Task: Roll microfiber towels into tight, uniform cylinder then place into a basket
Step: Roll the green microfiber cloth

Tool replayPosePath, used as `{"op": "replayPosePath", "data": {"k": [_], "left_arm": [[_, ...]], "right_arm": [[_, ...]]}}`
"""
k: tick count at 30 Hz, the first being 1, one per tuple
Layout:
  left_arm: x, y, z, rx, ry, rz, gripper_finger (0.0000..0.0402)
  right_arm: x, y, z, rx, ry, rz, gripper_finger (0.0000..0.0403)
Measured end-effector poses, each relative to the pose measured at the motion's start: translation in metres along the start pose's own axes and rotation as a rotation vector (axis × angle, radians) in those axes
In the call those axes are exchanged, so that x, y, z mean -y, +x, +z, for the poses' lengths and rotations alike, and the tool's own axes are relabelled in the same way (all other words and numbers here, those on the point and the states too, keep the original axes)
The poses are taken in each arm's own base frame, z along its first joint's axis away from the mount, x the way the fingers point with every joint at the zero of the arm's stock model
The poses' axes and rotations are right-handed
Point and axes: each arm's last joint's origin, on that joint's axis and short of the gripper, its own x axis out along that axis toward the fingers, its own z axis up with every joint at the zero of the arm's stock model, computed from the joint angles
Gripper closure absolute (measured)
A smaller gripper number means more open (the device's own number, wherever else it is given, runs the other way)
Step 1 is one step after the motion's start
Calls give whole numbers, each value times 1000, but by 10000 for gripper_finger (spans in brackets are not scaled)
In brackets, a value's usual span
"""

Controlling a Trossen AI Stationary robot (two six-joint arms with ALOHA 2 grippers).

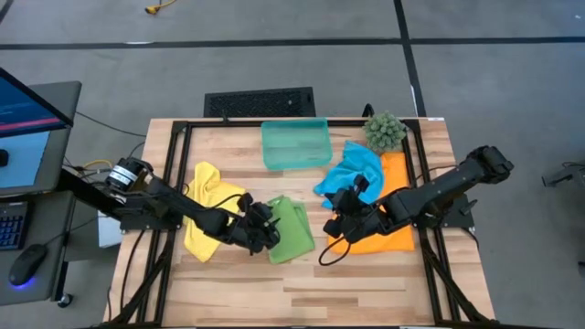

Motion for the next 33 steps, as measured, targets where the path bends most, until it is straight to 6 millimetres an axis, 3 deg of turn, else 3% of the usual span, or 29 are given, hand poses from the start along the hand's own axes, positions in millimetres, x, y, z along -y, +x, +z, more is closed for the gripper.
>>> {"op": "replayPosePath", "data": {"k": [11,18,23,28,33], "left_arm": [[-12,4,-7,-78,-6,82,205],[-13,2,-12,-194,-12,22,205],[-9,-3,-5,-231,17,32,205],[1,-19,10,-186,82,96,205],[16,-34,13,-45,85,105,205]], "right_arm": [[-1,0,1,11,15,8,381],[-2,0,1,7,18,19,385],[-2,1,1,-1,18,29,381],[-2,1,1,0,19,29,383],[-2,1,2,2,22,31,382]]}}
